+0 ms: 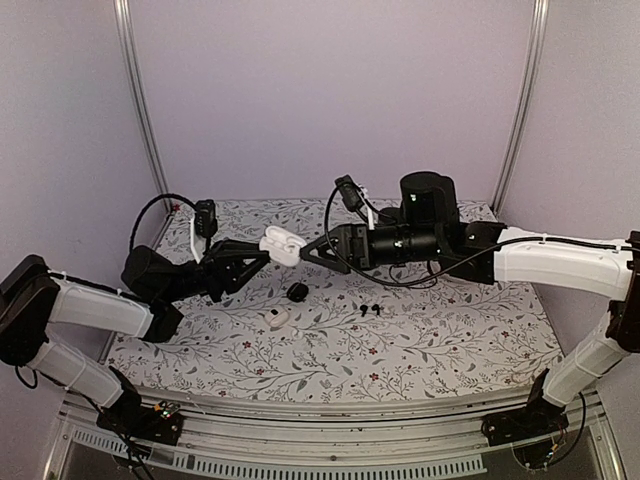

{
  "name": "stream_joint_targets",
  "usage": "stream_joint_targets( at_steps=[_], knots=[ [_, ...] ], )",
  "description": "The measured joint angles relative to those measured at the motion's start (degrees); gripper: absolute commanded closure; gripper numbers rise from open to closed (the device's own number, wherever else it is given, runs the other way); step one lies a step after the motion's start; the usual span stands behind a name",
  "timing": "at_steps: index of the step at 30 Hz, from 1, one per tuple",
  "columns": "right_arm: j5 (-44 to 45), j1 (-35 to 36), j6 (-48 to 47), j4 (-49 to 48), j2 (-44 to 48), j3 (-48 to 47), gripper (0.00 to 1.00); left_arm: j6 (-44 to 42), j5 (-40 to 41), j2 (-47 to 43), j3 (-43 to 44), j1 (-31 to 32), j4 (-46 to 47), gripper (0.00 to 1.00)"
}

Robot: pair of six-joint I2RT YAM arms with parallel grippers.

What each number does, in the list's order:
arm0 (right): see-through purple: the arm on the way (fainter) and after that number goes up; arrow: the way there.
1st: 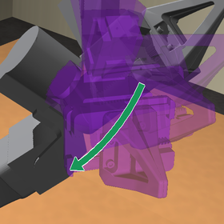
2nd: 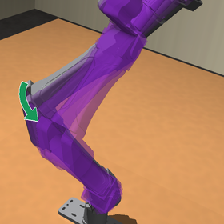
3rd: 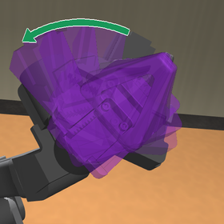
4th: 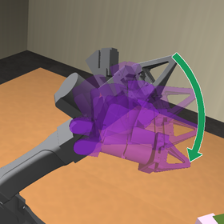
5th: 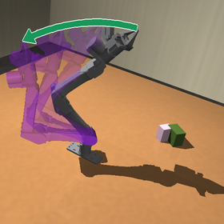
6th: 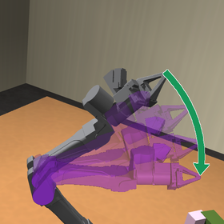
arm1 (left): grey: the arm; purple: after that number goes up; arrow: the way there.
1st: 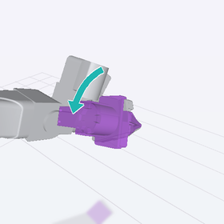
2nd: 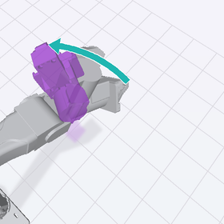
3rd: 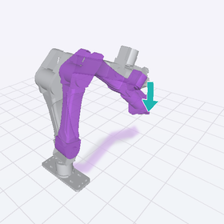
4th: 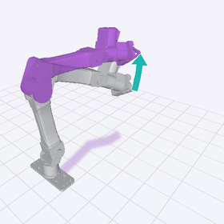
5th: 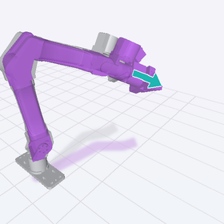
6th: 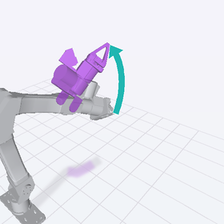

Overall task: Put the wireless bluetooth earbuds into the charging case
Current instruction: Adjust the charging case.

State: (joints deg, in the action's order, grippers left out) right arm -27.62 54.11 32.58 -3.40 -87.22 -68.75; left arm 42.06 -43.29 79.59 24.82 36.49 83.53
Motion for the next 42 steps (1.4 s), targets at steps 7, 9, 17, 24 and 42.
stream_joint_targets(
  at_steps=[7, 9, 17, 24, 42],
  knots=[
    [4.6, 3.1, -1.7, -10.7, 5.4, 9.6, 0.19, 0.7, 3.2, 0.0, 0.9, 0.0, 0.2, 1.0],
    [5.9, 3.8, -2.4, -14.3, 5.8, 11.2, 0.22, 0.9, 3.8, 0.0, 1.2, 0.0, 0.3, 1.0],
    [8.9, 4.6, -3.5, -23.4, 3.2, 10.9, 0.3, 2.2, 5.0, 0.1, 1.6, 0.1, 1.8, 1.0],
    [8.9, 4.7, -3.4, -25.9, 0.0, 8.7, 0.37, 2.7, 5.0, 0.4, 2.0, 0.2, 2.8, 1.0],
    [8.0, 5.5, -2.6, -29.2, -2.9, 6.4, 0.59, 2.8, 5.0, 0.4, 2.1, 1.0, 2.8, 1.0]
  ],
)
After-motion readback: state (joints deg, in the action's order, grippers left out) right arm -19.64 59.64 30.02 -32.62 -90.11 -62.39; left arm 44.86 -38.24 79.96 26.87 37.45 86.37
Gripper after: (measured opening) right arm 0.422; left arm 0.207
